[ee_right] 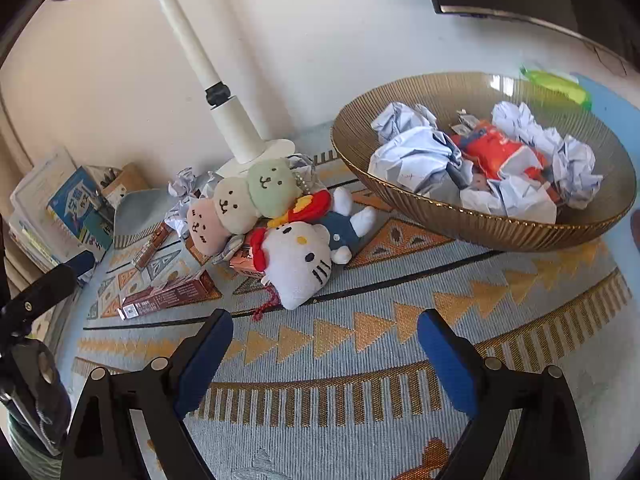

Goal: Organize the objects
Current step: 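Grasp the pink-white-green plush with the left tool while the right tool grasps the Hello Kitty plush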

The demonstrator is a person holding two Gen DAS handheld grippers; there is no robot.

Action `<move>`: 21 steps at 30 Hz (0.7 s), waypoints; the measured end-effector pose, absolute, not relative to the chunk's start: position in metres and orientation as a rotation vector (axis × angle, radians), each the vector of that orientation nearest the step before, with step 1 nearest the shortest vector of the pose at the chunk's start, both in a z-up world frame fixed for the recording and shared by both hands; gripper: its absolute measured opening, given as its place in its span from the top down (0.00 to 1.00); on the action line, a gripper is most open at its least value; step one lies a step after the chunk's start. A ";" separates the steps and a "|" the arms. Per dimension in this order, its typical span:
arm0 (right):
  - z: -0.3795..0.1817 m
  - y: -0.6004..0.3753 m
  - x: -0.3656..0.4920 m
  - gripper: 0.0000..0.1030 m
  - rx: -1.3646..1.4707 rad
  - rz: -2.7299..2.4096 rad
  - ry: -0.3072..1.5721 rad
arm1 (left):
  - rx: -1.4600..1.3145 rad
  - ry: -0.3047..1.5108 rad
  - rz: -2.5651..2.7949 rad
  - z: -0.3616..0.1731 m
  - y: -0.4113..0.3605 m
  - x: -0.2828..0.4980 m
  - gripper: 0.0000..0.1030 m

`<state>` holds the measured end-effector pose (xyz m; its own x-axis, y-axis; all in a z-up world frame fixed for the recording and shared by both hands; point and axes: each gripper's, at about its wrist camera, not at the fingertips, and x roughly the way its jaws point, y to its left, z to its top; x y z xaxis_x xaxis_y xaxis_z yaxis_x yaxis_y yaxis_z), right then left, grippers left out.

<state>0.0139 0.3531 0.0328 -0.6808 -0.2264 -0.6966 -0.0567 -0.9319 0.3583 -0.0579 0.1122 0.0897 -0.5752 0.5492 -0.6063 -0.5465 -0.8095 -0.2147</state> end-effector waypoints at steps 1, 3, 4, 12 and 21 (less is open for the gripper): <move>0.031 0.357 0.009 0.18 1.221 -2.701 -0.634 | -0.922 0.075 2.323 0.086 0.128 -0.073 0.05; 0.027 0.362 -0.003 0.21 1.261 -2.637 -0.775 | -0.945 0.254 2.320 0.075 0.156 -0.097 0.07; 0.025 0.363 -0.010 0.21 1.279 -2.605 -0.837 | -0.943 0.319 2.297 0.070 0.167 -0.104 0.08; 0.017 0.356 -0.049 0.21 1.317 -2.523 -1.039 | -0.957 0.645 2.185 0.035 0.218 -0.132 0.27; 0.022 0.325 -0.052 0.44 1.346 -2.733 -0.725 | -0.927 0.661 2.260 0.035 0.220 -0.125 0.53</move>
<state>-0.0523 0.3245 0.0220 -0.6303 -0.2078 -0.7480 -0.1905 -0.8927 0.4085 -0.1251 0.2199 0.0350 -0.5750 0.3384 -0.7449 -0.6864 -0.6950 0.2141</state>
